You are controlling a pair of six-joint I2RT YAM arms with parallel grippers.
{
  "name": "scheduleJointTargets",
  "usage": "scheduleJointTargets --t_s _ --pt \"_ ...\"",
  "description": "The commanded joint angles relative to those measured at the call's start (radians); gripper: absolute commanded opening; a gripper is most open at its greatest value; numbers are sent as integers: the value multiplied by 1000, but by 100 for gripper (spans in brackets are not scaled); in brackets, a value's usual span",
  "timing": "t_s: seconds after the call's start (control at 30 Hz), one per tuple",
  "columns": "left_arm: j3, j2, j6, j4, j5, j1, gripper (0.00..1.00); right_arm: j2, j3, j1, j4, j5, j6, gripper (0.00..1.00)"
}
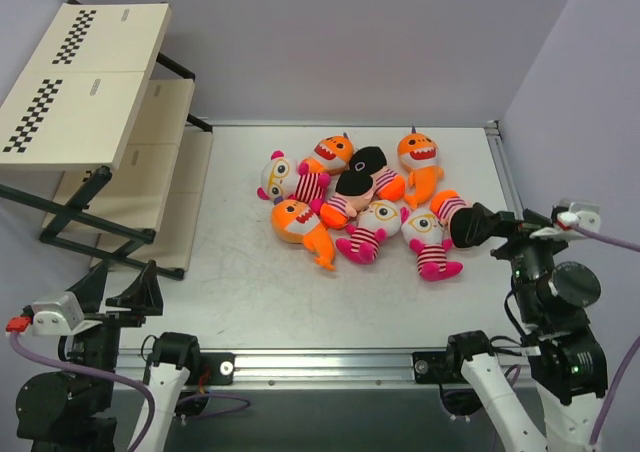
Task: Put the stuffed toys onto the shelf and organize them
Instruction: Grab a stuffed toy with the right arm
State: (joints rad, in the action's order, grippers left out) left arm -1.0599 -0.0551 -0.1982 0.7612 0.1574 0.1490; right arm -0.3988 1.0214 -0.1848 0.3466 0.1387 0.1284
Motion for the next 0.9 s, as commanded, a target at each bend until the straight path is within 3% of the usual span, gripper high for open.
scheduleJointTargets --t_s 0.0,0.23,0.4,0.7,0.87 --pt "-51 -98 -44 19 -35 1 94 -93 9 -1 -78 -102 92 100" --pt "-112 -235 -118 82 -157 1 94 -368 -9 -4 -43 -230 257 100" --pt "-130 -318 -174 113 -291 3 94 -437 -98 -4 -107 -280 388 100" --pt "-94 -472 -191 158 -459 17 94 -567 -218 -10 -185 -267 445 99" --pt "-26 -561 -234 60 -547 15 94 -615 -261 -30 -262 -268 476 99"
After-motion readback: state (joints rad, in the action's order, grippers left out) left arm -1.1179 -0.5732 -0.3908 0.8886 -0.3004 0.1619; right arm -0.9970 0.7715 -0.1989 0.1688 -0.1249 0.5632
